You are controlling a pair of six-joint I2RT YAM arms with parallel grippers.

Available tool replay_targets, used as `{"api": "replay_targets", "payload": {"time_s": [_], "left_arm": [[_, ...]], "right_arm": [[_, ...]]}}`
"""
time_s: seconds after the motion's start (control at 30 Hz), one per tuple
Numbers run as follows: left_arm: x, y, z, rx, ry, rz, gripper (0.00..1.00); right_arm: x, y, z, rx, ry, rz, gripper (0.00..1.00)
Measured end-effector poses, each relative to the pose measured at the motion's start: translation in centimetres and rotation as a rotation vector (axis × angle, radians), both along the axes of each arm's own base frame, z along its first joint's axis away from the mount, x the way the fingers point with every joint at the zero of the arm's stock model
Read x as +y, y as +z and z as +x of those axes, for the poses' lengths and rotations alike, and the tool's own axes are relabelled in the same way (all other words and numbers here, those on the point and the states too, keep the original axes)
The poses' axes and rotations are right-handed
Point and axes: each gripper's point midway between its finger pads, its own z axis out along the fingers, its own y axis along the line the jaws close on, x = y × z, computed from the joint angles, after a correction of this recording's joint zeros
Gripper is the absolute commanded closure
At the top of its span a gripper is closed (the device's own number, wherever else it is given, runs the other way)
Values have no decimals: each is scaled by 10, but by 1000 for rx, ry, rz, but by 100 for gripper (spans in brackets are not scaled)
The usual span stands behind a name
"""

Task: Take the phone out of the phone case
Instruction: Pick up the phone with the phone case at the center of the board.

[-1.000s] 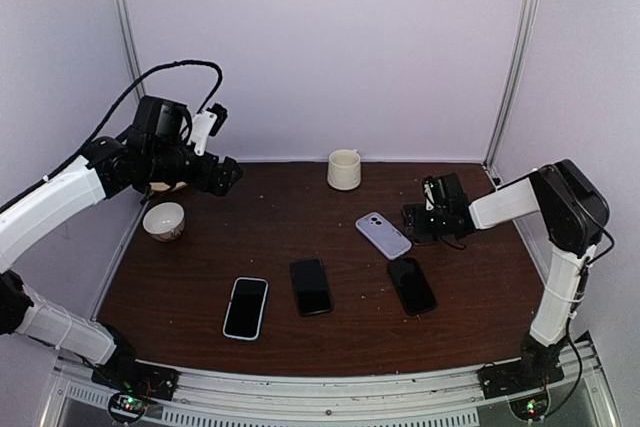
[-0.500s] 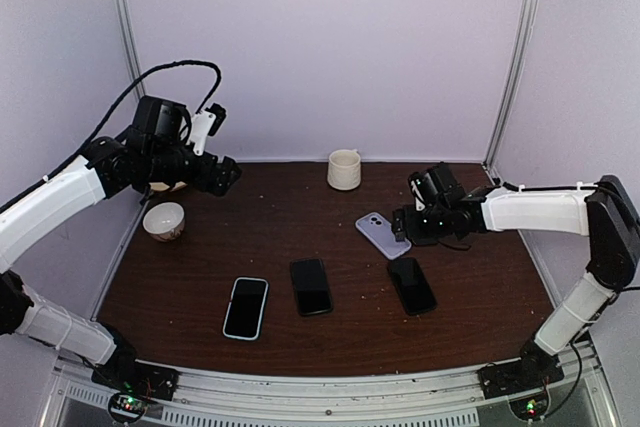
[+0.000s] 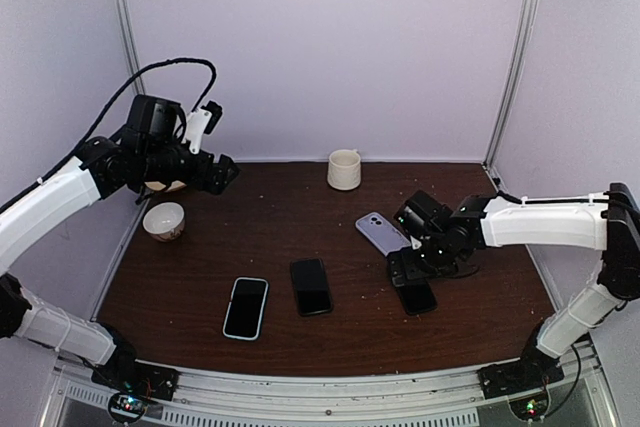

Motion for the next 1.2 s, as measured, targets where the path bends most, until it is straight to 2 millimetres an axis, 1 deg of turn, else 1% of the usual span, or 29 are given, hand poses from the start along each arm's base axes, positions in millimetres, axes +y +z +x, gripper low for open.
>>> {"api": "replay_targets", "payload": {"time_s": [0.1, 0.37, 0.5, 0.6, 0.73, 1.0, 1.13, 1.2], "left_arm": [[0, 2, -1, -3, -4, -5, 2], [-1, 3, -3, 0, -13, -10, 2], [-1, 2, -4, 2, -15, -10, 2], [-1, 2, -4, 2, -15, -10, 3], [-1, 2, -4, 2, -15, -10, 3], [-1, 2, -4, 2, -15, -9, 2], [-1, 2, -4, 2, -15, -9, 2], [-1, 2, -3, 1, -11, -8, 2]], "right_arm": [[-1, -10, -9, 41, 4, -30, 1], [-10, -42, -18, 119, -5, -111, 1], [-11, -59, -19, 142, -6, -132, 1], [-8, -60, -17, 134, -6, -120, 1], [-6, -62, -16, 131, -10, -106, 4], [-6, -64, -16, 108, -26, -68, 24], [-6, -64, -16, 93, -30, -56, 39], [-6, -64, -16, 88, -29, -50, 45]]}}
